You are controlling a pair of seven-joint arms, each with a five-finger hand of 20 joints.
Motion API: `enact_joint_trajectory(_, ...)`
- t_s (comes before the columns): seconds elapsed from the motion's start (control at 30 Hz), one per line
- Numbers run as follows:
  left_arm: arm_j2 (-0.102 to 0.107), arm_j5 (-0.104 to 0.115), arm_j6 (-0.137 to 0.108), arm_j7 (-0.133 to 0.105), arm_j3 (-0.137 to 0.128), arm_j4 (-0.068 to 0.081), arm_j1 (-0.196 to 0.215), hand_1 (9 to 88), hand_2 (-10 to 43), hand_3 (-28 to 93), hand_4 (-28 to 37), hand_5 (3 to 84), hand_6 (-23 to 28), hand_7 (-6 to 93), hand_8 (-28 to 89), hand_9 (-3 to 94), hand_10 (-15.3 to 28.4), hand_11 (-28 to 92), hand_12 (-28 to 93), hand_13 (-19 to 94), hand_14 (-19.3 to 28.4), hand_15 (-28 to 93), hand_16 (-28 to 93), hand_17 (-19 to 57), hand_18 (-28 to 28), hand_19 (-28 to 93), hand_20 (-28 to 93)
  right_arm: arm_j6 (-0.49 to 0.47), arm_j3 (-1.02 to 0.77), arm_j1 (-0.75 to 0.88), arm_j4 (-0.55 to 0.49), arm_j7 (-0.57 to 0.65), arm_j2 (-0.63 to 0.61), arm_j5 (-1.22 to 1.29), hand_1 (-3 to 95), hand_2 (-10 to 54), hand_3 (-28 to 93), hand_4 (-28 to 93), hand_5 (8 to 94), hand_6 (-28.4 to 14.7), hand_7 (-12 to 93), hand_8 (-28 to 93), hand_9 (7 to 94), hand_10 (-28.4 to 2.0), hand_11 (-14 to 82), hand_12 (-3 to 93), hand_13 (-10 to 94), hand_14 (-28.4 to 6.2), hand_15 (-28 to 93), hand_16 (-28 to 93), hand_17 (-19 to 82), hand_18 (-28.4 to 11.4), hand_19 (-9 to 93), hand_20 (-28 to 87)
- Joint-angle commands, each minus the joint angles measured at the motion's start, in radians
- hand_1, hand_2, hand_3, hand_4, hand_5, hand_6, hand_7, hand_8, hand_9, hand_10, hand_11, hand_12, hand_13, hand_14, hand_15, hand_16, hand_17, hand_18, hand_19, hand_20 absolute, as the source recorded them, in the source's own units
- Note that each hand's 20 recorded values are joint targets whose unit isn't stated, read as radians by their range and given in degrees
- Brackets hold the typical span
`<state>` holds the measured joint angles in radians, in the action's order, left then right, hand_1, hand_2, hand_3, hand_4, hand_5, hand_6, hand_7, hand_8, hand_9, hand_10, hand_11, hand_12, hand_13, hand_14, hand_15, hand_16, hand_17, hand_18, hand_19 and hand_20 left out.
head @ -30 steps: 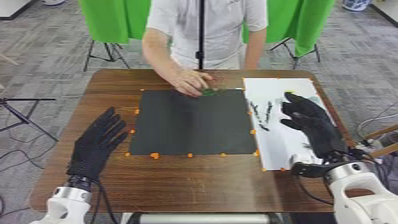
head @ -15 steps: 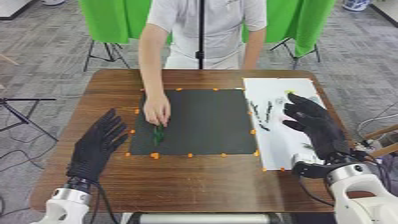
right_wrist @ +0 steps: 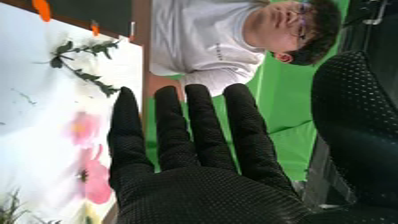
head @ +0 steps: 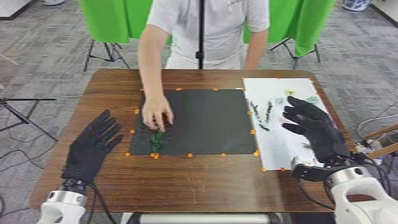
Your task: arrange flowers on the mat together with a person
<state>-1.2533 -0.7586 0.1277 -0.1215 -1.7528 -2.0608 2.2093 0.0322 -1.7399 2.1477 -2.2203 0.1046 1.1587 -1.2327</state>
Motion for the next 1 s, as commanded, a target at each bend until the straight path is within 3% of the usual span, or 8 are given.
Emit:
enact_joint_trajectory(0.03,-0.007,0.004,-0.024,-0.007,0.011,0.002,0.010,28.7,-1.5,69,-22.8,30.4,3.0,14.0,-8,23.2,10.9,14,17,17,12.2,16,6,-10.6,20.5,40,9,-0.039,-0.012,0.017,-0.005,-0.005,0.024,0.006,24.5,-5.2,88,-24,30.0,-4.1,21,-12,30.8,-13.9,11.5,23.1,25,-11.4,10,33,3,-20.9,43,22)
enact_joint_trajectory(0.17,-0.016,0.002,-0.009,0.003,0.015,0.006,-0.005,28.7,-1.4,69,-22.7,30.4,3.1,13.9,-8,23.1,10.9,14,17,17,12.2,16,6,-10.6,20.5,40,9,-0.030,-0.037,0.032,-0.015,-0.014,0.014,-0.008,24.4,-5.1,88,-24,29.9,-4.1,21,-12,30.6,-13.8,11.5,23.1,25,-11.4,10,33,3,-20.9,43,22)
enact_joint_trajectory(0.27,-0.008,-0.007,0.012,0.005,0.016,0.011,-0.028,28.8,-1.3,69,-22.7,30.4,3.0,14.0,-8,23.1,10.8,14,17,17,12.2,16,6,-10.6,20.5,40,9,-0.027,-0.047,0.036,-0.017,-0.025,0.014,0.003,24.3,-5.0,88,-24,30.0,-4.1,21,-12,31.1,-13.9,11.7,23.2,26,-11.4,10,33,3,-21.0,43,22)
enact_joint_trajectory(0.33,-0.011,-0.006,-0.003,0.001,0.011,0.002,-0.009,28.7,-1.3,69,-22.7,30.4,3.0,13.9,-8,23.0,10.8,14,17,17,12.1,16,6,-10.6,20.5,40,9,-0.048,-0.043,0.024,-0.009,-0.012,0.024,0.001,24.3,-5.0,88,-24,30.1,-4.0,21,-12,31.3,-13.8,11.9,23.1,26,-11.3,10,33,3,-21.1,44,22)
enact_joint_trajectory(0.47,-0.011,0.007,-0.017,0.001,0.007,0.002,0.012,28.6,-1.4,69,-22.6,30.4,3.0,13.9,-8,23.2,10.9,14,17,17,12.2,16,5,-10.5,20.3,40,8,-0.039,-0.014,-0.003,0.002,-0.025,0.026,-0.009,24.3,-5.0,88,-24,29.9,-4.1,21,-12,30.8,-13.8,11.6,23.0,26,-11.3,10,33,3,-21.0,44,22)
enact_joint_trajectory(0.67,0.001,-0.002,0.002,0.002,0.015,0.017,-0.026,28.7,-1.5,69,-22.6,30.4,3.0,13.9,-8,23.2,10.8,14,17,17,12.2,16,5,-10.5,20.2,40,8,-0.015,-0.023,-0.010,-0.001,-0.021,-0.009,-0.023,24.0,-5.0,88,-24,29.5,-4.2,21,-12,30.7,-13.7,11.7,23.1,26,-11.3,11,32,3,-21.1,44,22)
enact_joint_trajectory(0.93,-0.005,0.003,-0.006,0.004,0.014,0.009,0.002,28.7,-1.8,69,-22.6,30.4,3.1,14.0,-8,23.2,10.8,14,17,17,12.1,16,5,-10.5,20.2,40,8,-0.014,-0.007,-0.018,0.004,-0.017,-0.018,-0.061,24.1,-4.8,87,-24,29.7,-4.3,21,-12,31.4,-13.8,12.0,22.9,28,-10.8,12,31,4,-21.9,44,22)
enact_joint_trajectory(1.0,-0.013,-0.002,-0.001,0.007,0.009,0.008,-0.001,28.8,-1.8,69,-22.6,30.4,3.0,14.0,-8,23.2,10.8,14,16,17,12.2,16,5,-10.5,20.2,40,8,0.035,-0.011,-0.011,-0.018,0.045,-0.068,-0.103,24.2,-4.8,87,-25,29.7,-4.3,21,-12,31.6,-13.9,12.4,22.9,29,-11.0,12,31,4,-22.0,45,22)
